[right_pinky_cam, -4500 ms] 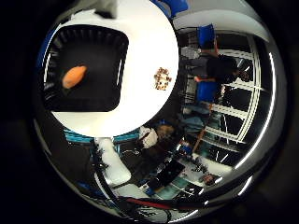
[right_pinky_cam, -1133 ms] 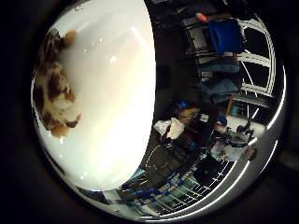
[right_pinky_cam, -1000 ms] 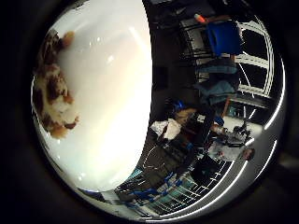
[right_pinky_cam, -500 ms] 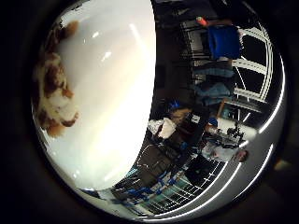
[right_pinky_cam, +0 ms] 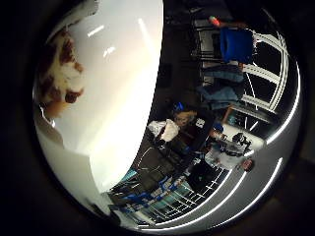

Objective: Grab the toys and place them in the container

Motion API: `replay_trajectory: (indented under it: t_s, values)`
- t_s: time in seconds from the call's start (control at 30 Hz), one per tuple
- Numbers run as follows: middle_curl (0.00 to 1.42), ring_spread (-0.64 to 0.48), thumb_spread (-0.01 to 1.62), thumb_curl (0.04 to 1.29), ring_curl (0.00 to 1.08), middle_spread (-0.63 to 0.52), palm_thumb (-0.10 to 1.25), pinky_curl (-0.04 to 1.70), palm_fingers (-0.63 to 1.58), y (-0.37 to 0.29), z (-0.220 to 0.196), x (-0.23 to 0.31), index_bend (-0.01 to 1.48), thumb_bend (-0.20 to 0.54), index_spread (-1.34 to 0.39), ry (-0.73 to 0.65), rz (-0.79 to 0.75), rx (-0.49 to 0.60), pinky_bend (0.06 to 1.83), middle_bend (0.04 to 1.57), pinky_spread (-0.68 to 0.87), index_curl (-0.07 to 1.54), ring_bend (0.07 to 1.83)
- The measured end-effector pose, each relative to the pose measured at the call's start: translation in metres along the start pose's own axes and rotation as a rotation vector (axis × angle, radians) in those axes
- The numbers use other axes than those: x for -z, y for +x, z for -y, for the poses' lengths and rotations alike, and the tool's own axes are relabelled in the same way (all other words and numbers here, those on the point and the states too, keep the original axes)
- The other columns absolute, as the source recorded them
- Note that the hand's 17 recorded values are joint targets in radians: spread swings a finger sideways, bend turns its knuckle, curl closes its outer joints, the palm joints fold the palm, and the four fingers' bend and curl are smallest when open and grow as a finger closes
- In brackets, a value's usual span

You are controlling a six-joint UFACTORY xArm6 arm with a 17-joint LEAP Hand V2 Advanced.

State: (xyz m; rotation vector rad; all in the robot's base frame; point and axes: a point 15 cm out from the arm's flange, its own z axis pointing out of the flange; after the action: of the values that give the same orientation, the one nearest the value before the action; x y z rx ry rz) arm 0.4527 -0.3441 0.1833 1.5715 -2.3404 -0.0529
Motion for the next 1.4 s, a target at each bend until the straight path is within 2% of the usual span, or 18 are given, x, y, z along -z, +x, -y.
replay_trajectory:
  t_s: [0.07,0.13,0.27,0.33,0.53,0.93,1.13,1.4]
  values:
    - [0.6,-0.27,1.09,0.36,0.47,-0.25,0.76,0.4,1.36,0.001,-0.006,0.003,0.5,-0.01,-0.39,-0.016,0.0,0.001,1.07,0.92,-0.48,0.41,1.13]
    - [0.64,-0.25,1.09,0.38,0.5,-0.22,0.81,0.45,1.32,0.003,-0.009,0.013,0.67,-0.008,-0.36,-0.01,-0.002,-0.002,1.16,1.02,-0.41,0.51,1.19]
    - [0.69,-0.24,1.08,0.44,0.57,-0.18,0.93,0.54,1.23,0.01,-0.015,0.04,0.86,-0.003,-0.32,0.034,-0.004,-0.004,1.29,1.17,-0.32,0.64,1.3]
    - [0.71,-0.23,1.07,0.47,0.59,-0.17,0.97,0.57,1.19,0.013,-0.023,0.055,0.91,-0.006,-0.3,0.047,-0.003,0.0,1.33,1.22,-0.28,0.68,1.33]
    - [0.73,-0.22,1.06,0.54,0.65,-0.15,1.01,0.66,1.11,0.013,-0.061,0.105,0.97,-0.011,-0.28,0.05,-0.006,0.045,1.38,1.3,-0.23,0.75,1.38]
    - [0.74,-0.23,1.1,0.59,0.71,-0.15,1.0,0.77,1.07,-0.026,-0.153,0.227,0.97,-0.013,-0.27,0.148,0.002,0.165,1.34,1.32,-0.21,0.81,1.37]
    - [0.75,-0.24,1.11,0.6,0.73,-0.15,1.0,0.82,1.07,-0.086,-0.184,0.26,0.96,-0.013,-0.28,0.165,0.009,0.287,1.31,1.32,-0.22,0.83,1.35]
    - [0.75,-0.24,1.11,0.6,0.75,-0.15,1.0,0.89,1.08,-0.194,-0.219,0.306,0.95,-0.013,-0.28,0.269,-0.006,0.412,1.27,1.32,-0.23,0.85,1.34]
